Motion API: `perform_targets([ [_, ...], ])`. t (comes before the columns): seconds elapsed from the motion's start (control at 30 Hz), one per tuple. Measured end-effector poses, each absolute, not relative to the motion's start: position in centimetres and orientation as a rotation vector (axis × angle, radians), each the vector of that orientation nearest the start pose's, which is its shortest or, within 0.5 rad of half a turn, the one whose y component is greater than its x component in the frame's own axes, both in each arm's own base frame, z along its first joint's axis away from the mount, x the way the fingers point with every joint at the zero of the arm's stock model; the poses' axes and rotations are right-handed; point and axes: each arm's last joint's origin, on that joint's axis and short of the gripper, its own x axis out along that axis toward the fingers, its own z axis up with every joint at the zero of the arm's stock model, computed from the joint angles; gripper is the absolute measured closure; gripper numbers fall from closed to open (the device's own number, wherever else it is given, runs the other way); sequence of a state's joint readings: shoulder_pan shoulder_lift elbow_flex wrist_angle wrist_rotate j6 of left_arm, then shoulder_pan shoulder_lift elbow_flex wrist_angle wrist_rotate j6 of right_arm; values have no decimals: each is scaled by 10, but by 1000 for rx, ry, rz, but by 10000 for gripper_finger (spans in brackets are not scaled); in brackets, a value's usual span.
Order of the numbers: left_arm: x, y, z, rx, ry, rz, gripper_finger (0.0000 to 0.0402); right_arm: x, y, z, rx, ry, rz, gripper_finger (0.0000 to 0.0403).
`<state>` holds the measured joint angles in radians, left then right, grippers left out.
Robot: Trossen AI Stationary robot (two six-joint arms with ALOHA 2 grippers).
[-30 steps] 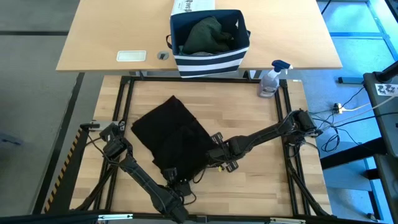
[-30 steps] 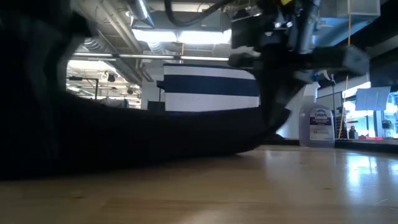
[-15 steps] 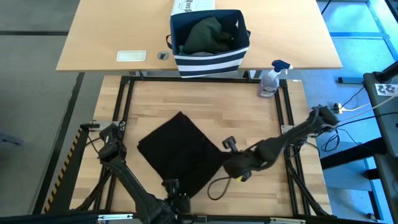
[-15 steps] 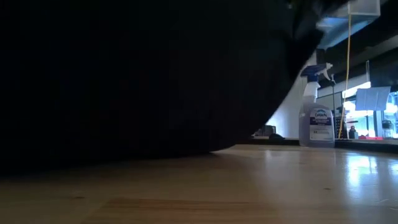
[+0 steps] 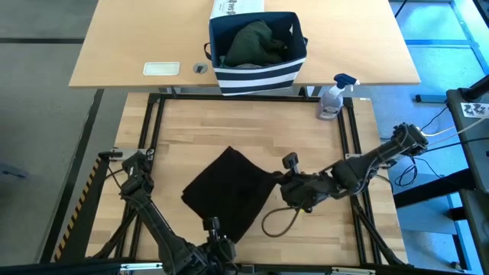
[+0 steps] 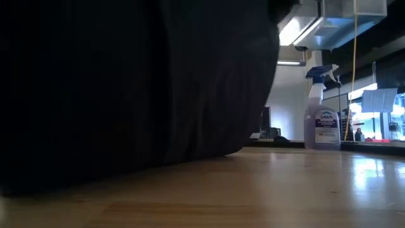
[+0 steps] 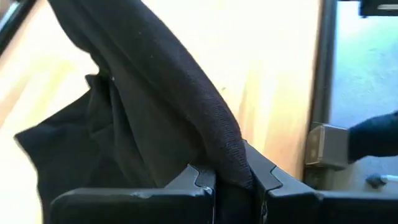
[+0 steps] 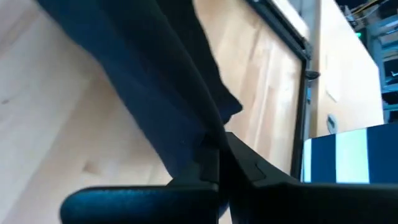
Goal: Fold Laundry from Bin
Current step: Fold the black shirt
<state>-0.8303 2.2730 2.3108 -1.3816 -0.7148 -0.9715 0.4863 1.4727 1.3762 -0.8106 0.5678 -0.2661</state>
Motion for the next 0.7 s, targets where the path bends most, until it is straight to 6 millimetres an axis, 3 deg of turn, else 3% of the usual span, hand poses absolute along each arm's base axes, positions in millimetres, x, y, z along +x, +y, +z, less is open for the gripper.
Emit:
perform_targets([
  [0.2,304,-312,285,0,893,514,377,290,103,335,-707,751,-47,402],
  [0.43,303,-314,286,-14,847,530,377,306,81,342,-702,679,-56,402],
  [0.7,311,-306,285,-65,899,544,377,301,87,339,-706,710,-45,403],
])
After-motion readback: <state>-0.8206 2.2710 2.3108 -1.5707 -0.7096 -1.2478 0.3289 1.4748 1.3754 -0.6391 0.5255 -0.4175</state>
